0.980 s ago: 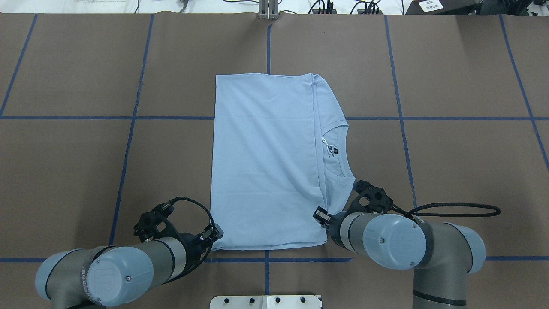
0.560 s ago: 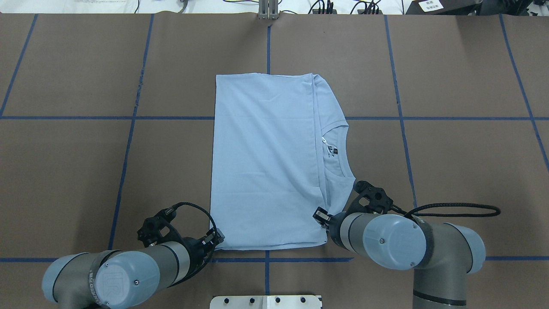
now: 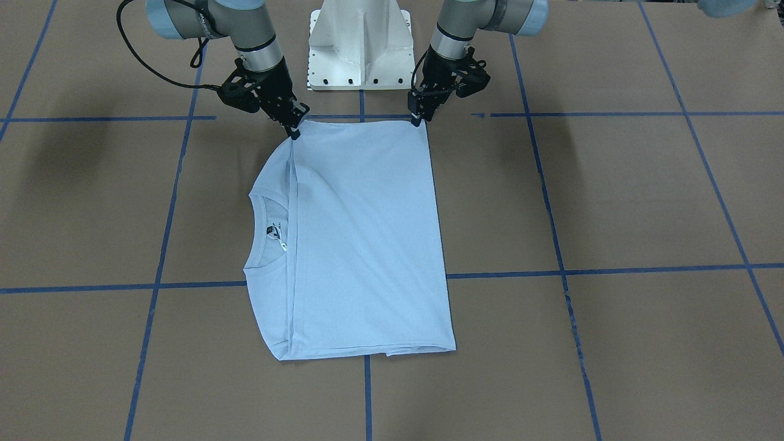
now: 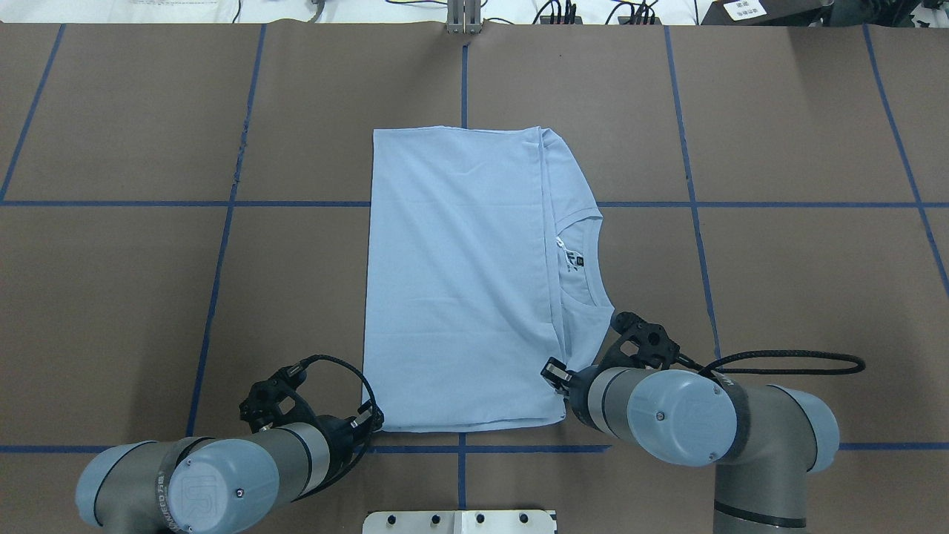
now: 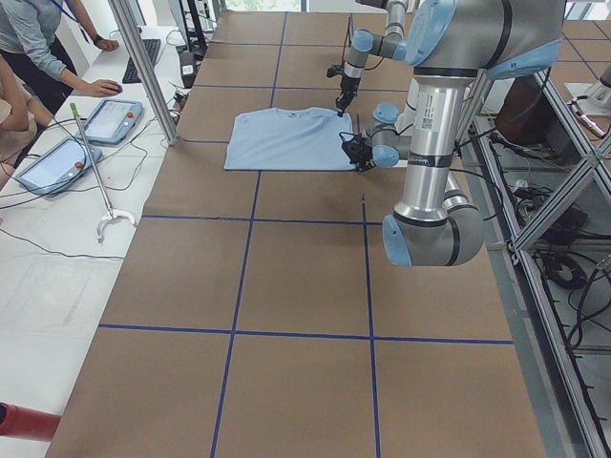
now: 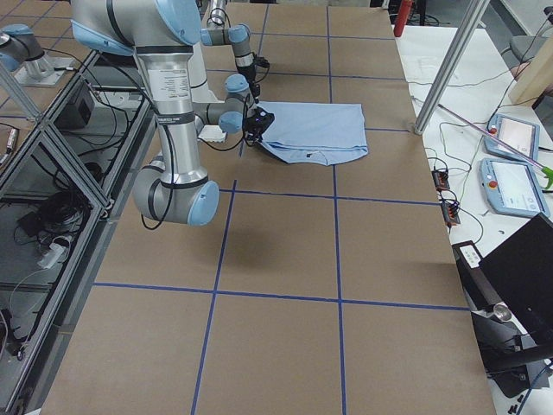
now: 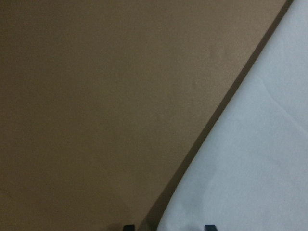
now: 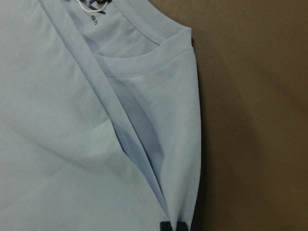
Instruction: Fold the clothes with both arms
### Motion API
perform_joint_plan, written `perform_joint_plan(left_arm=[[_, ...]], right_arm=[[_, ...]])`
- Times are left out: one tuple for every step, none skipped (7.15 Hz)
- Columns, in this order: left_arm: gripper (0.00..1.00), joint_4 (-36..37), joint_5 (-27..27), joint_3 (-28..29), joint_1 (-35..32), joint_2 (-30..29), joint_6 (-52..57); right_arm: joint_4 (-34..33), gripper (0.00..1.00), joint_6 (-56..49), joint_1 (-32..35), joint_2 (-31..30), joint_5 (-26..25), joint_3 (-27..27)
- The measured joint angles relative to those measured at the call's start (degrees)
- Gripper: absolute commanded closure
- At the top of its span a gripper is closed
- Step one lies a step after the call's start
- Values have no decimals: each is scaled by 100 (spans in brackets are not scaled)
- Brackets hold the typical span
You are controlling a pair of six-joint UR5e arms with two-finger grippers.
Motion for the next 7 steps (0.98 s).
perform_joint_plan(left_arm=[[100,0,-2,-1,0,-4,1],[100,-3,-6,-10,-2,-9,3],[100,-5,-8,-64,-28,-11,5],[100,-4,-10,-235,-68,17,11],[100,0,-11,-477,-88,88,6],[100,1,-2,-729,-52,180,-129],[100,42,10,-995,64,254,-375]], right_arm=[[0,100,0,0,0,0,2],[0,100,0,0,0,0,3],[0,100,0,0,1,0,8],[0,100,0,-1,11,0,20],[0,100,2,-3,9,2,65],[0,100,13,-23,-35,11,192],[4,100,95,-117,-142,14,398]])
